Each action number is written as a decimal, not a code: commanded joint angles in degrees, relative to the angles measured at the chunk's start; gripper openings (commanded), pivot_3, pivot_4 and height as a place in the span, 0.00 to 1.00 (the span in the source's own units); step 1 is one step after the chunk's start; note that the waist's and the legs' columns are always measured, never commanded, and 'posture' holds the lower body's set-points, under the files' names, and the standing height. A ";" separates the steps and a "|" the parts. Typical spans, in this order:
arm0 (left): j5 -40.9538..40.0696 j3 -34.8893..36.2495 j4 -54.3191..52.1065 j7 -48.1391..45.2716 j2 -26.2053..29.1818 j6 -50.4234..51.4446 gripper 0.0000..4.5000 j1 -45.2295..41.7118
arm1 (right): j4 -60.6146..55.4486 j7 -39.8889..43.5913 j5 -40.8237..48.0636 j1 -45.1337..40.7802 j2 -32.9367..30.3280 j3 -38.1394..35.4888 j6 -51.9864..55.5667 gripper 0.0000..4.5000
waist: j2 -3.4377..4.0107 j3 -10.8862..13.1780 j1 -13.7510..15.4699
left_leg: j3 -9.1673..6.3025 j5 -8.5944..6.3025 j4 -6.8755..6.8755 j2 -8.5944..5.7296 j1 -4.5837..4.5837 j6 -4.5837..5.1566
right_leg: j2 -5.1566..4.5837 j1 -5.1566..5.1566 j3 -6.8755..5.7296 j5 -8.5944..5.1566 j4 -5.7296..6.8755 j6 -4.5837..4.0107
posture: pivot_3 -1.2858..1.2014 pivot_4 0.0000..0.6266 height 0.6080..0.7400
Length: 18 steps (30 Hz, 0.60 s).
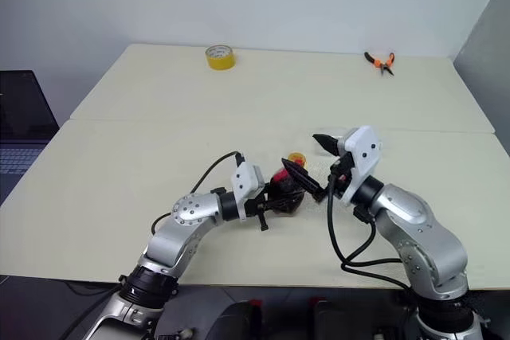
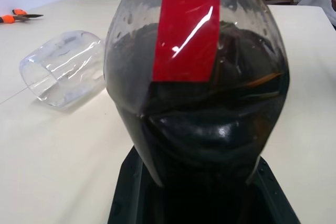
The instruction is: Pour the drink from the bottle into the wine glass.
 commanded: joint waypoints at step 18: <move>-0.50 1.12 -1.88 -0.55 0.10 -1.78 0.14 -0.80 | -4.20 -1.00 6.21 -1.31 -2.50 -1.04 2.40 1.00 | 0.00 0.00 -0.20 | 0.01 0.00 -0.01 0.03 0.02 0.00 | 0.05 0.00 0.02 0.00 0.01 0.00 | 0.52 0.24 1.00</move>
